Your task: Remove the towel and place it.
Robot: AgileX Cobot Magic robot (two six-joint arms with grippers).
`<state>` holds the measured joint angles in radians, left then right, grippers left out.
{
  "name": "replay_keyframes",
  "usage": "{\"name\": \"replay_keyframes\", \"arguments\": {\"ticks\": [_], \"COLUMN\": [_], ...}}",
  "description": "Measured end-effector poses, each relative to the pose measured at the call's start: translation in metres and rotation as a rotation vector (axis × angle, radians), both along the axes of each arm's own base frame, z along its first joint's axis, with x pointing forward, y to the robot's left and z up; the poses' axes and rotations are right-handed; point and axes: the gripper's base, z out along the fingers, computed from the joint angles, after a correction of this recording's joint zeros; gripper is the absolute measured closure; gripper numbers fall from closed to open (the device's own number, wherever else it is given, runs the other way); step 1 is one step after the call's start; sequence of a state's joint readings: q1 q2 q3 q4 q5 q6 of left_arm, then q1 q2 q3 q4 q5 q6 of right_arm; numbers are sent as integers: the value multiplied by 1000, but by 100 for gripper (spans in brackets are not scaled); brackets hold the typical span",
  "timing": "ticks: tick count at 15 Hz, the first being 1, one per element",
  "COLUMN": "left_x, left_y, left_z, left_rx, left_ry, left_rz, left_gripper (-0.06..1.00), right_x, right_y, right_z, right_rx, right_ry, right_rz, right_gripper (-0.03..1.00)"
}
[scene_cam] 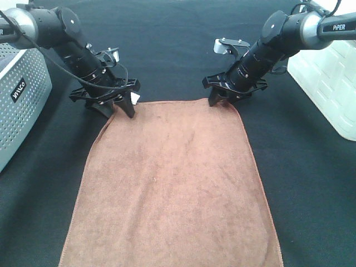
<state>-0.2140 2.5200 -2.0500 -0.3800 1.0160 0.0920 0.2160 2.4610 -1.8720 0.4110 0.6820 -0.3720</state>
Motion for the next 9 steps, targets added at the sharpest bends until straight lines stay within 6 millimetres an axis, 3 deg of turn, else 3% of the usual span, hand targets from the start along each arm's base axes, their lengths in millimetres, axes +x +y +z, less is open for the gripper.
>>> {"name": "replay_keyframes", "arguments": {"ticks": [4,9], "left_x": [0,3], "left_y": [3,3], "left_z": [-4,-1], "left_rx": [34,73], "left_ry": [-3,-29], "left_rz": [-14,-59], "left_gripper": [90,93], "right_x": [1,2], "right_y": [-1,-2], "right_z": [-3,-3], "right_rx": [-12,-44], "right_ry": [-9,-20], "right_rz": [-9,9], "right_gripper": [94,97]}}
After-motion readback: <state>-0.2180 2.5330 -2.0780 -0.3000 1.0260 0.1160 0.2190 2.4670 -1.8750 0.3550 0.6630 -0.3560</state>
